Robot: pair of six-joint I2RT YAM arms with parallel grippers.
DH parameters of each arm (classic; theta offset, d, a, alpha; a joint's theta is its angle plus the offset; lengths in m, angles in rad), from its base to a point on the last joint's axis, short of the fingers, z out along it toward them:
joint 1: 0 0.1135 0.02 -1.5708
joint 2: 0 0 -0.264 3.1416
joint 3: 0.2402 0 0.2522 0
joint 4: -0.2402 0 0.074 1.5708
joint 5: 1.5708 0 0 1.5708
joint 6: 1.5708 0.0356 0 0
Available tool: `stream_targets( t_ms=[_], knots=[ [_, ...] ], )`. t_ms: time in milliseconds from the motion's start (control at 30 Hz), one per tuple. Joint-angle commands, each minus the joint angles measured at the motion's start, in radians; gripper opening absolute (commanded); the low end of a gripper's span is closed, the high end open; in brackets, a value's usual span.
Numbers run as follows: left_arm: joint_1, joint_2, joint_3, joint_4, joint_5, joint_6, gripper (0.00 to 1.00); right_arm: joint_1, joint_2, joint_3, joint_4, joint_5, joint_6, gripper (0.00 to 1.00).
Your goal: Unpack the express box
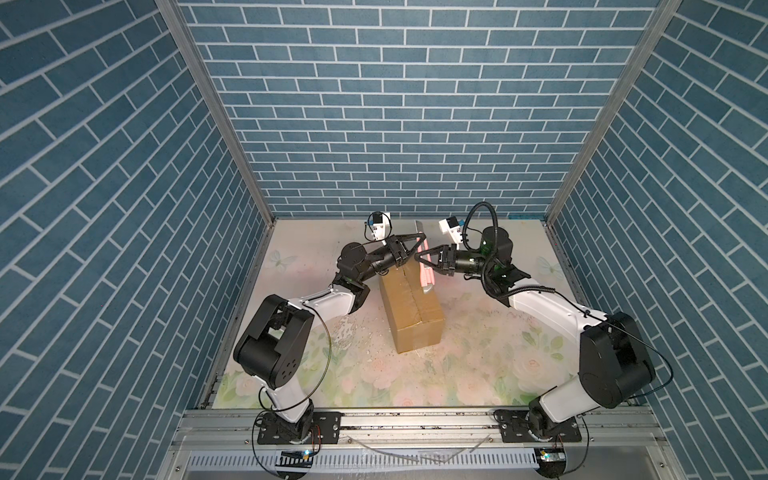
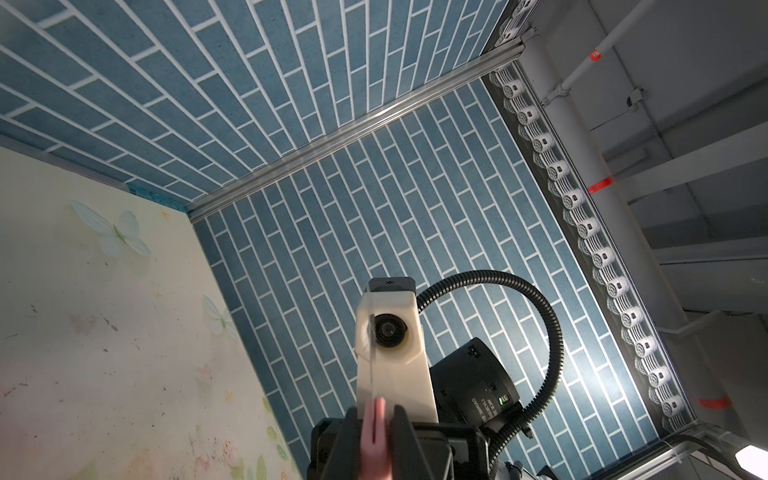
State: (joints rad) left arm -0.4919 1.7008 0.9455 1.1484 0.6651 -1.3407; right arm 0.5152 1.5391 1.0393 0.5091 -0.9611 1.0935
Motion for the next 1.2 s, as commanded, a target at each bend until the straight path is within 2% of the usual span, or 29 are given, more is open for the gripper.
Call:
stream_targets(
  t_ms=[0, 133, 200, 467, 600, 700, 800, 867, 967, 1067, 1167],
  knots=[
    [-0.002, -0.011, -0.034, 0.023, -0.016, 0.064, 0.00, 0.003, -0.033, 0.007, 0.045, -0.004, 0.054, 0.00],
    [-0.002, -0.019, -0.046, 0.027, -0.018, 0.064, 0.02, 0.003, -0.051, 0.008, -0.028, -0.018, 0.027, 0.00],
    [-0.003, -0.027, -0.054, 0.027, -0.020, 0.066, 0.10, 0.003, -0.069, 0.008, -0.079, -0.018, -0.002, 0.00],
    [-0.005, -0.114, -0.094, -0.071, -0.019, 0.130, 0.57, 0.003, -0.183, 0.008, -0.297, 0.050, -0.124, 0.00],
    [-0.007, -0.194, -0.136, -0.165, -0.019, 0.175, 0.70, 0.002, -0.227, 0.008, -0.400, 0.102, -0.173, 0.00],
    [0.001, -0.300, -0.174, -0.356, -0.029, 0.260, 0.72, -0.001, -0.288, 0.010, -0.540, 0.192, -0.228, 0.00],
    [0.005, -0.443, -0.198, -0.659, -0.080, 0.404, 0.72, 0.000, -0.370, 0.026, -0.756, 0.328, -0.311, 0.00],
    [0.001, -0.544, -0.191, -0.894, -0.135, 0.509, 0.72, 0.000, -0.419, 0.062, -0.924, 0.449, -0.364, 0.00],
    [-0.021, -0.682, -0.197, -1.164, -0.251, 0.617, 0.77, 0.000, -0.433, 0.107, -1.080, 0.574, -0.425, 0.00],
    [-0.063, -0.776, -0.236, -1.318, -0.368, 0.659, 0.80, -0.004, -0.390, 0.114, -1.111, 0.616, -0.462, 0.00],
    [-0.163, -0.839, -0.295, -1.370, -0.547, 0.667, 0.85, -0.006, -0.307, 0.129, -1.120, 0.680, -0.495, 0.00]
  ],
)
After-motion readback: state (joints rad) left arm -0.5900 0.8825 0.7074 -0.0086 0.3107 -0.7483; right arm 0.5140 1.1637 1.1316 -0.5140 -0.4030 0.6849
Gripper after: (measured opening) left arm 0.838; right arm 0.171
